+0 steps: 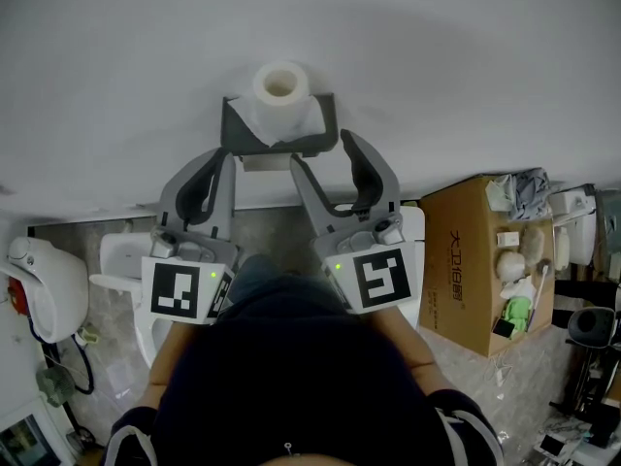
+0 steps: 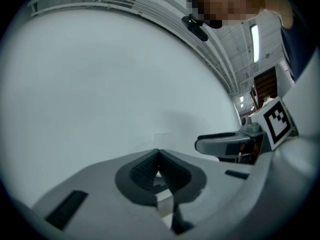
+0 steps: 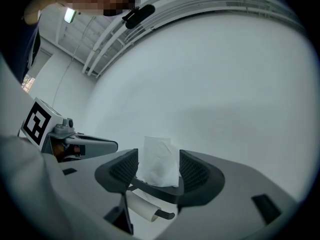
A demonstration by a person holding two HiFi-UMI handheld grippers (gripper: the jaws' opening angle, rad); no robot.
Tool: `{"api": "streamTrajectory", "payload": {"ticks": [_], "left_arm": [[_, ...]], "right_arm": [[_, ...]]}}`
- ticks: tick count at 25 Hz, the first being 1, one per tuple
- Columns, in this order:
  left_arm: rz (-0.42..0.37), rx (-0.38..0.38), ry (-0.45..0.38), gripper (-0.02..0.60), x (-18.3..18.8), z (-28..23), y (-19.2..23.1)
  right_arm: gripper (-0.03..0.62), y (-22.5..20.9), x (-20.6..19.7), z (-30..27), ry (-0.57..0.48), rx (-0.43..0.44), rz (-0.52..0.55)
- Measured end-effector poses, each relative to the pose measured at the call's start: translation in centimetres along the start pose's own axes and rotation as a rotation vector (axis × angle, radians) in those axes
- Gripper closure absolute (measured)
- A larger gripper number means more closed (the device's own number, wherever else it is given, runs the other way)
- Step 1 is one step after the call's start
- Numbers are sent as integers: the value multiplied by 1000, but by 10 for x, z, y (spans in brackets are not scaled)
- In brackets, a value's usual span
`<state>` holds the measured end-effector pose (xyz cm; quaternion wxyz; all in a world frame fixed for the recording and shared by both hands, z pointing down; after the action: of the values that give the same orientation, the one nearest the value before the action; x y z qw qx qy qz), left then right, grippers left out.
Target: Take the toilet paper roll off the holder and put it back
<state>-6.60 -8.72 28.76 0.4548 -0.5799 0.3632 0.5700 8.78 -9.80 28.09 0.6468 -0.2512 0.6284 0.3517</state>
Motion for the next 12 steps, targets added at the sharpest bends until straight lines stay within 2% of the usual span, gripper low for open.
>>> {"api": "streamTrajectory", "payload": {"ticks": [12], "left_arm": [[18, -123, -41, 580, 11, -28, 27]], "right_arm": [[326, 11, 2, -35, 58, -77, 1]]}}
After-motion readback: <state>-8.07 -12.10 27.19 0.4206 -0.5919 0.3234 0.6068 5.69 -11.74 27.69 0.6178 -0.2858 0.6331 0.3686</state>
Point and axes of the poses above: the fingertips, and each gripper's own axes: z backward along the fingers, y to its left, x out of its top, the point moved 5 cm from there along z, backward along the fingers, and after that the axes turned 6 degrees about x, right-handed, at the moved point
